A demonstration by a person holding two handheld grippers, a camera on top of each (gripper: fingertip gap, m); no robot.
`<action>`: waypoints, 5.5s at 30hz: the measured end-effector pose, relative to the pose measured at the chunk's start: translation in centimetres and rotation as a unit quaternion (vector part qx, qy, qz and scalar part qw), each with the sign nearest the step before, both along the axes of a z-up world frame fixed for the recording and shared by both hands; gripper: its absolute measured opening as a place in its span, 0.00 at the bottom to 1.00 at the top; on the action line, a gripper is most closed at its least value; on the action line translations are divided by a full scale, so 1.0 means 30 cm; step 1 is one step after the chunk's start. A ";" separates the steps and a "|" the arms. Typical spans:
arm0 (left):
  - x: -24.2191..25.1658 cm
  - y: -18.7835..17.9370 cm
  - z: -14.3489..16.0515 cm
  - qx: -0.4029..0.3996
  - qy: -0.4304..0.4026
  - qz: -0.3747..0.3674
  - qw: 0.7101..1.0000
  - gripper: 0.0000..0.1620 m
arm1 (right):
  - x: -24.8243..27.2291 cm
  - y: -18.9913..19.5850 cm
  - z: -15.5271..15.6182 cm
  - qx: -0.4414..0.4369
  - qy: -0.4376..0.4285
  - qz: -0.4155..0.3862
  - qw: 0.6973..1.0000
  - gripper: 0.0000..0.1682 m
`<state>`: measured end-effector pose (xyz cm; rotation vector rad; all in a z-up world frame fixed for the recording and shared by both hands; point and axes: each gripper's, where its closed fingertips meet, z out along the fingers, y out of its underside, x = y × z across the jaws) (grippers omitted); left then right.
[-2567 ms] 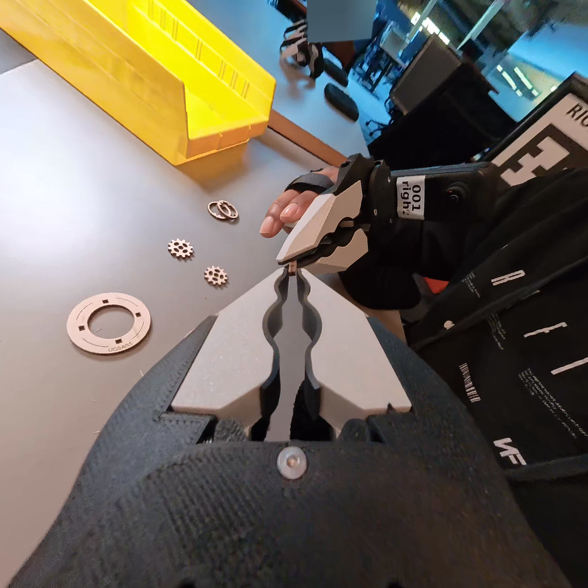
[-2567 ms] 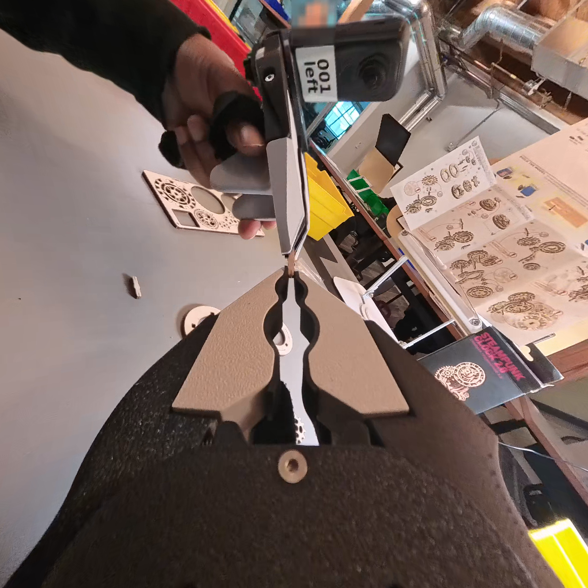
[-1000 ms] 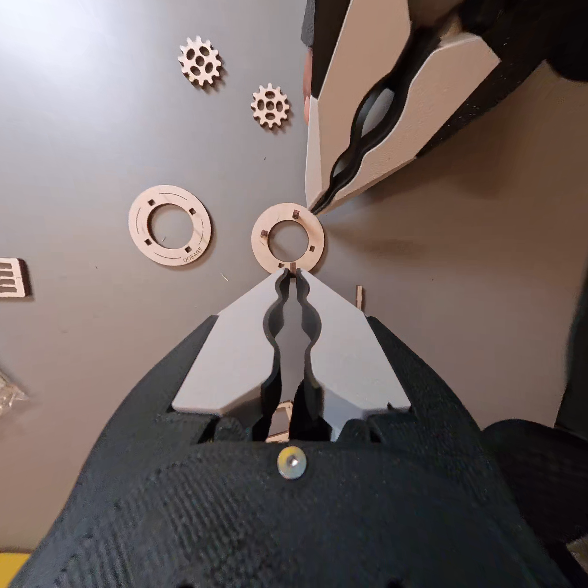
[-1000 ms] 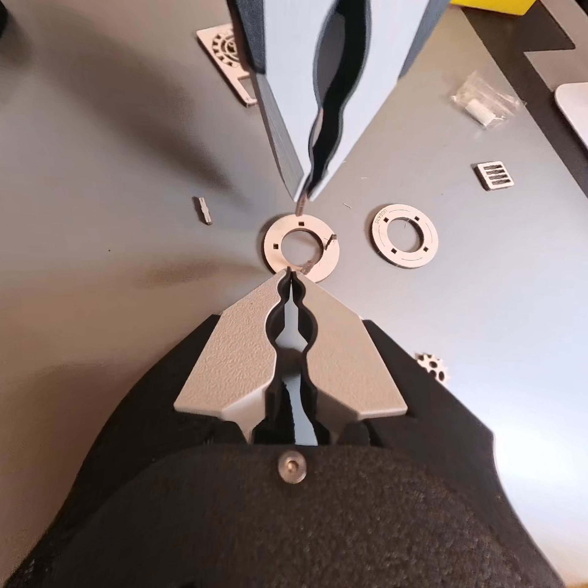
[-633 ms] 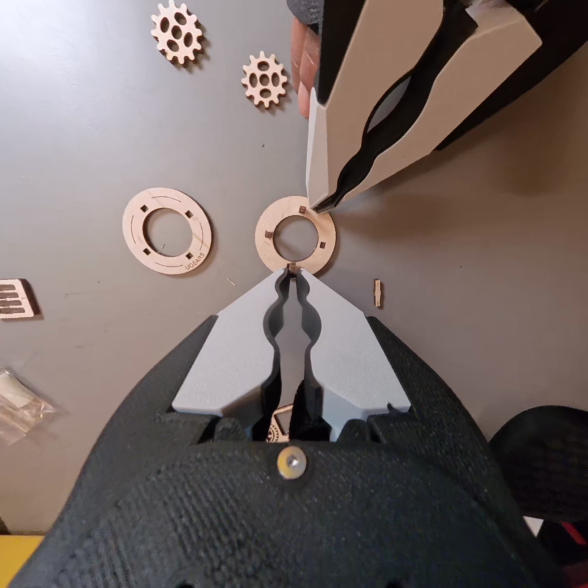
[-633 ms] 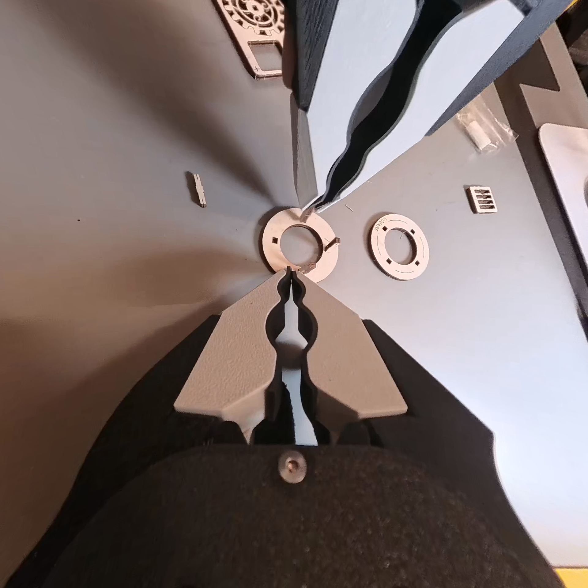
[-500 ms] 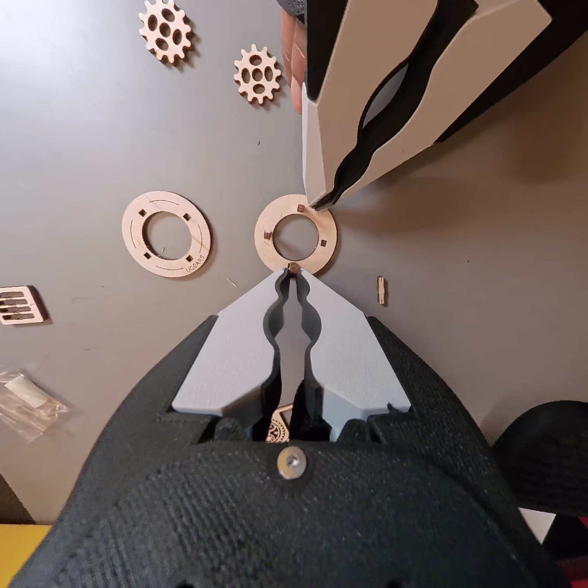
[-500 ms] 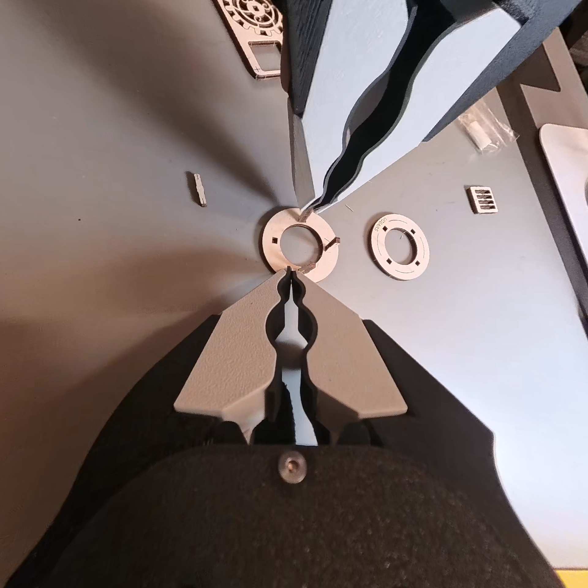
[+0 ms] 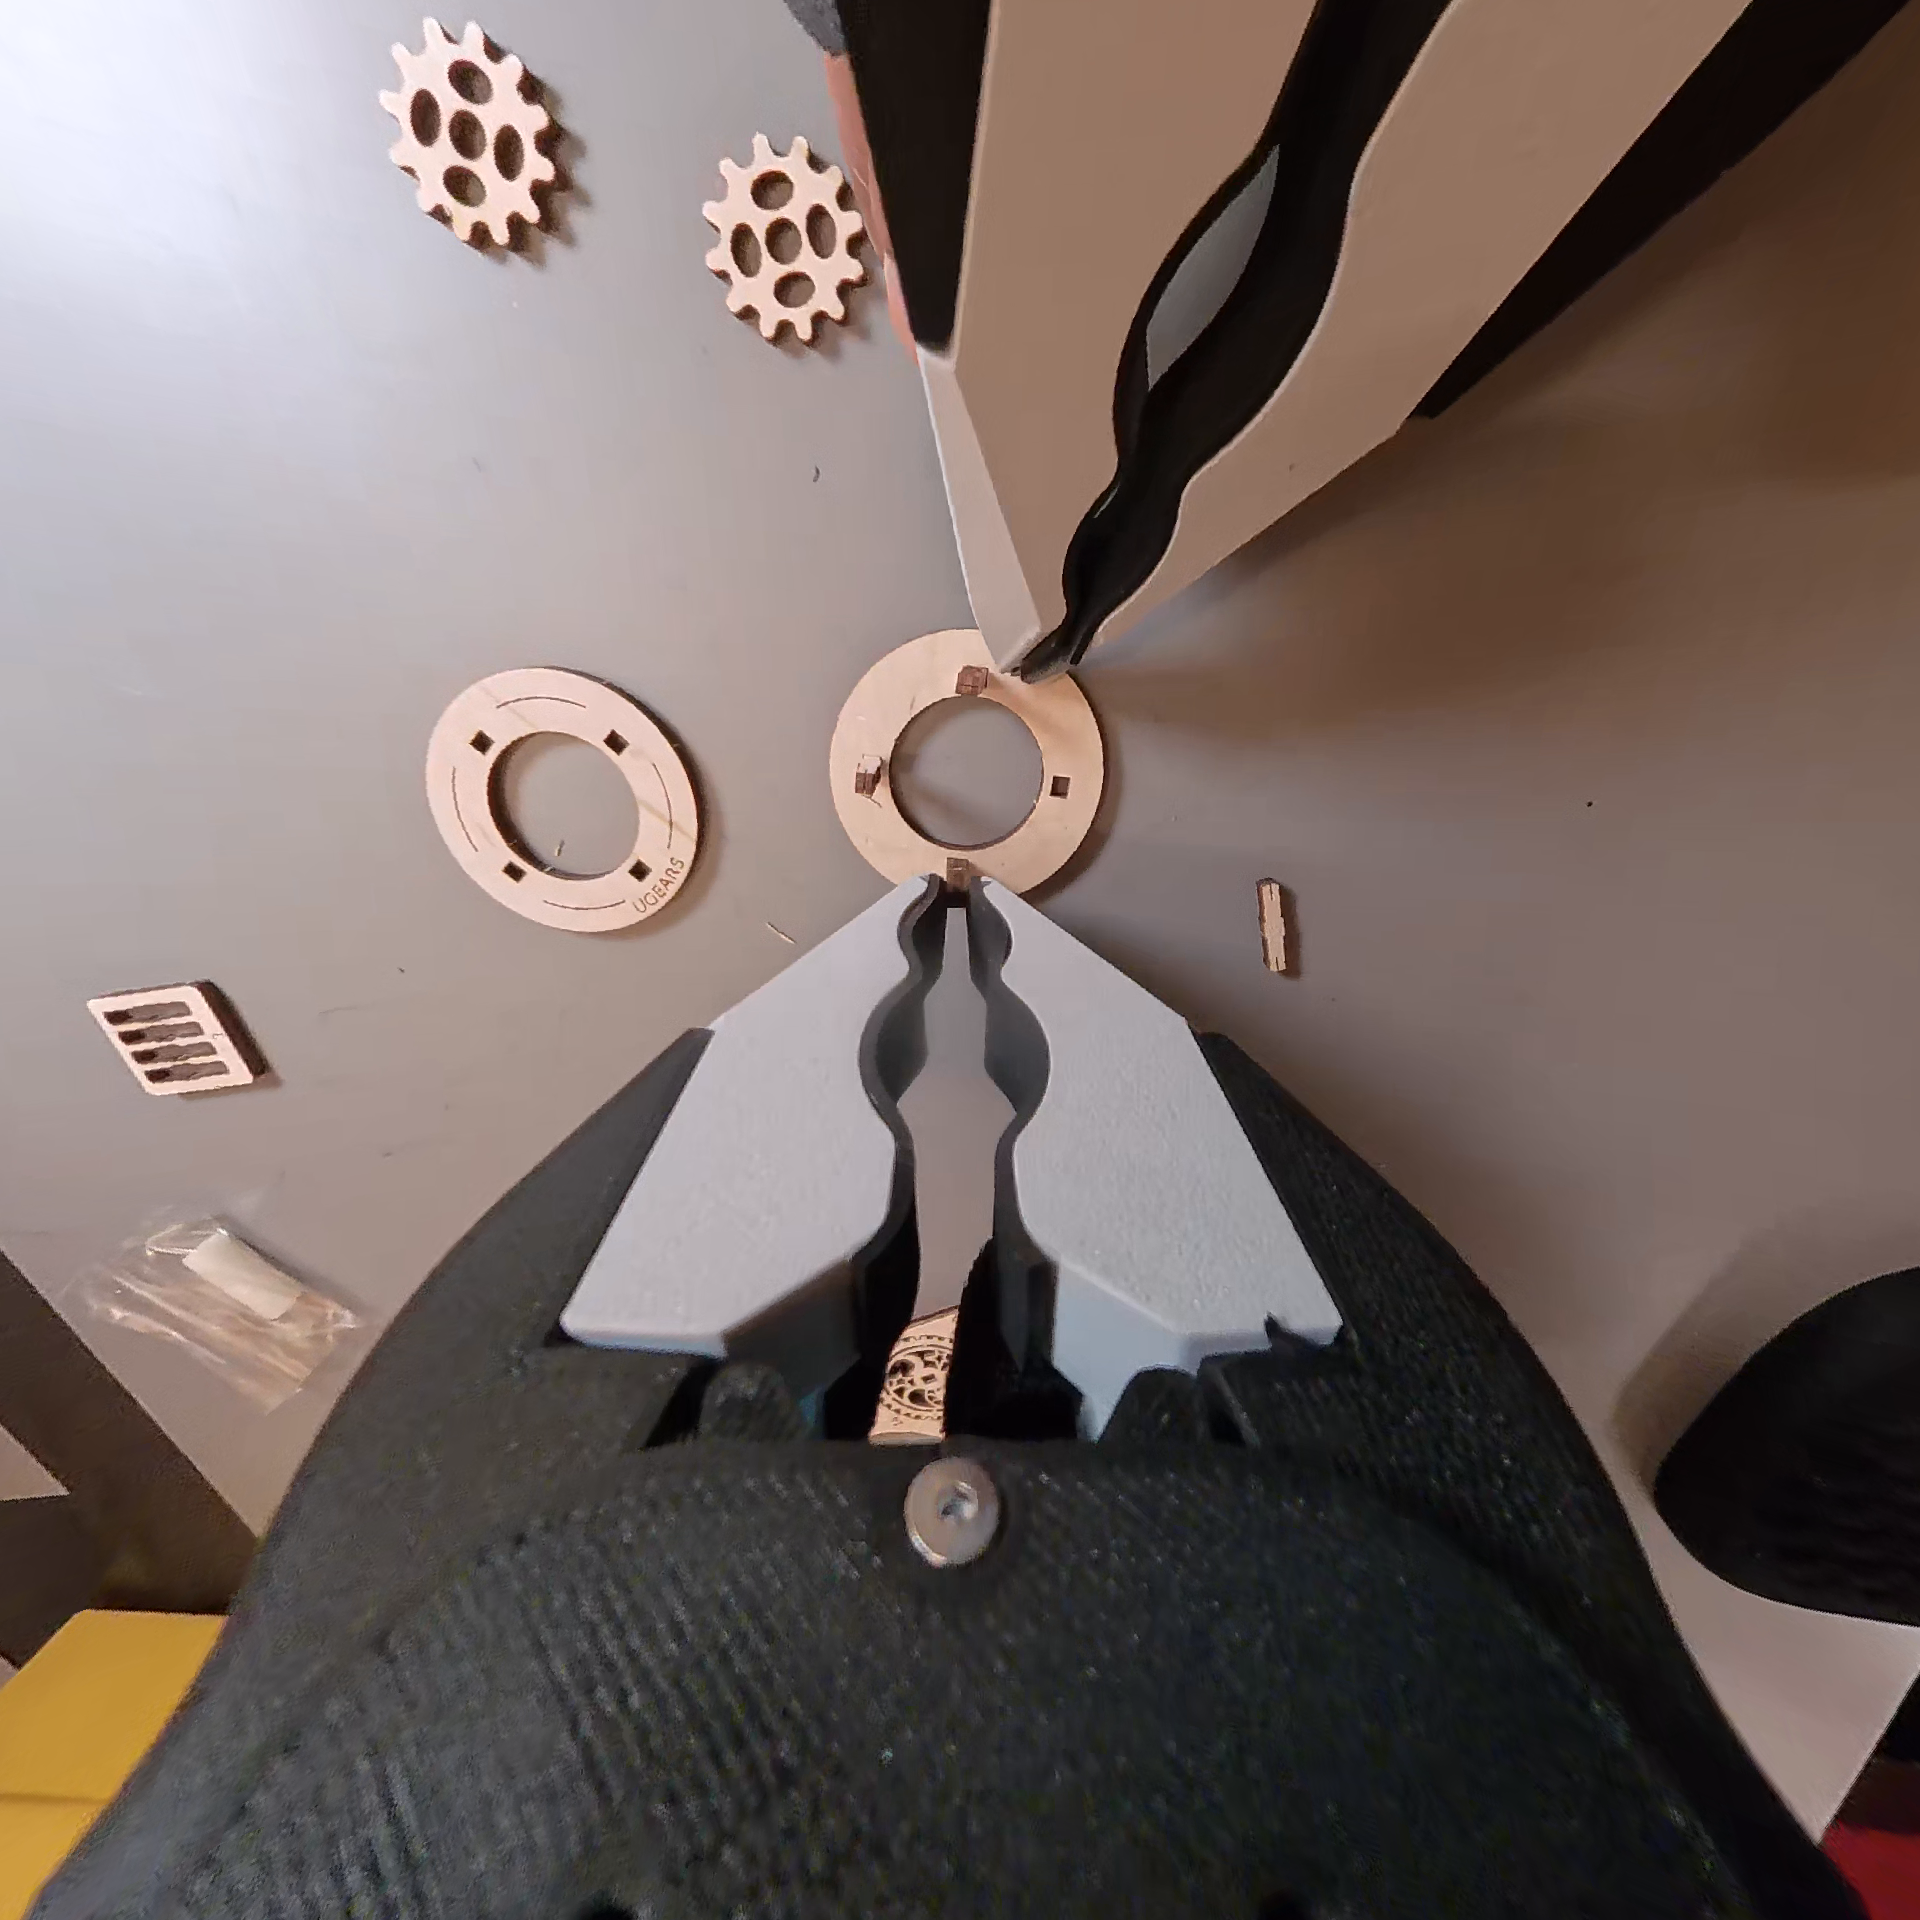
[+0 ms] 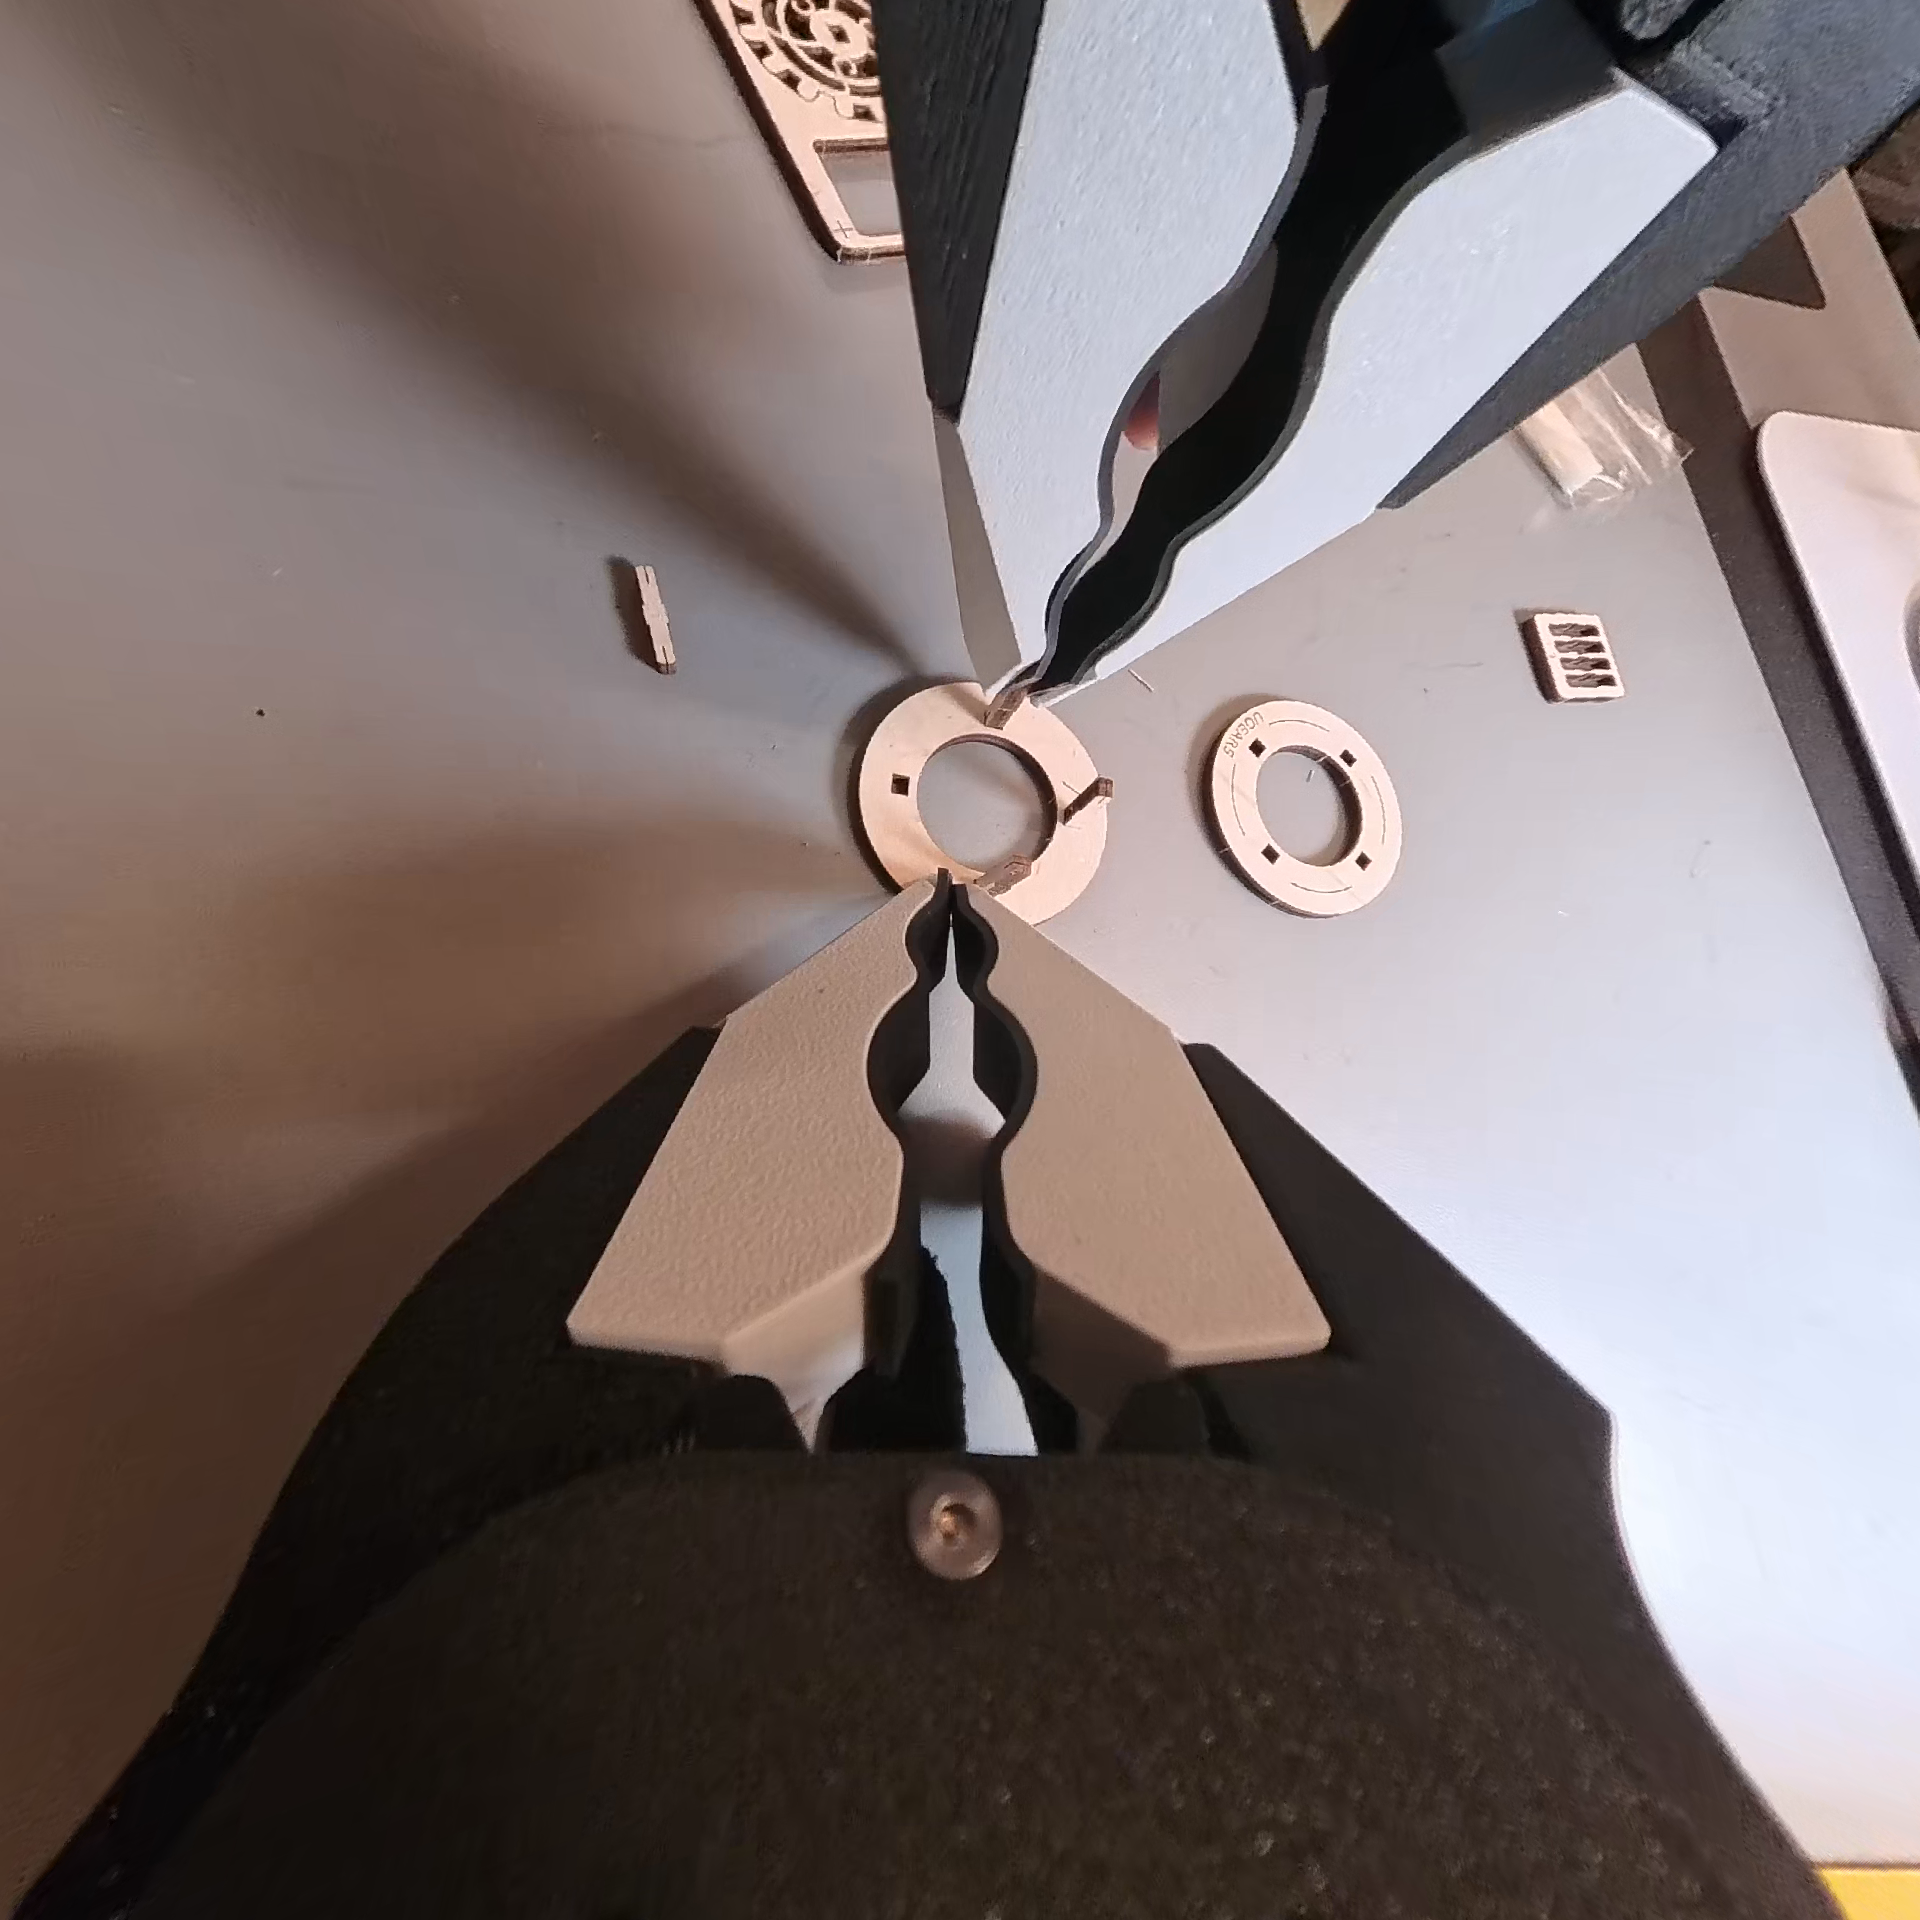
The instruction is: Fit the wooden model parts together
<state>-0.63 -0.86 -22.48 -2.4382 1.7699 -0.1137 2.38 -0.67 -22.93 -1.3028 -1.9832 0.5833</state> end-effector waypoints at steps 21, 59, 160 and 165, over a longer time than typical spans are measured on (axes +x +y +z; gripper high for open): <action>-0.004 -0.002 -0.004 -0.007 -0.006 -0.033 0.999 0.02 | 0.001 0.001 0.000 -0.004 0.002 0.000 1.000 0.00; -0.009 -0.003 -0.035 -0.033 0.032 -0.034 0.998 0.01 | 0.005 0.001 -0.001 -0.004 0.002 0.001 1.000 0.00; 0.204 -0.110 0.459 0.139 -0.526 0.156 0.824 0.02 | 0.096 -0.118 0.476 -0.223 0.366 0.112 0.897 0.00; 0.202 -0.107 0.451 0.158 -0.502 0.146 0.838 0.01 | 0.090 -0.114 0.462 -0.226 0.356 0.107 0.901 0.00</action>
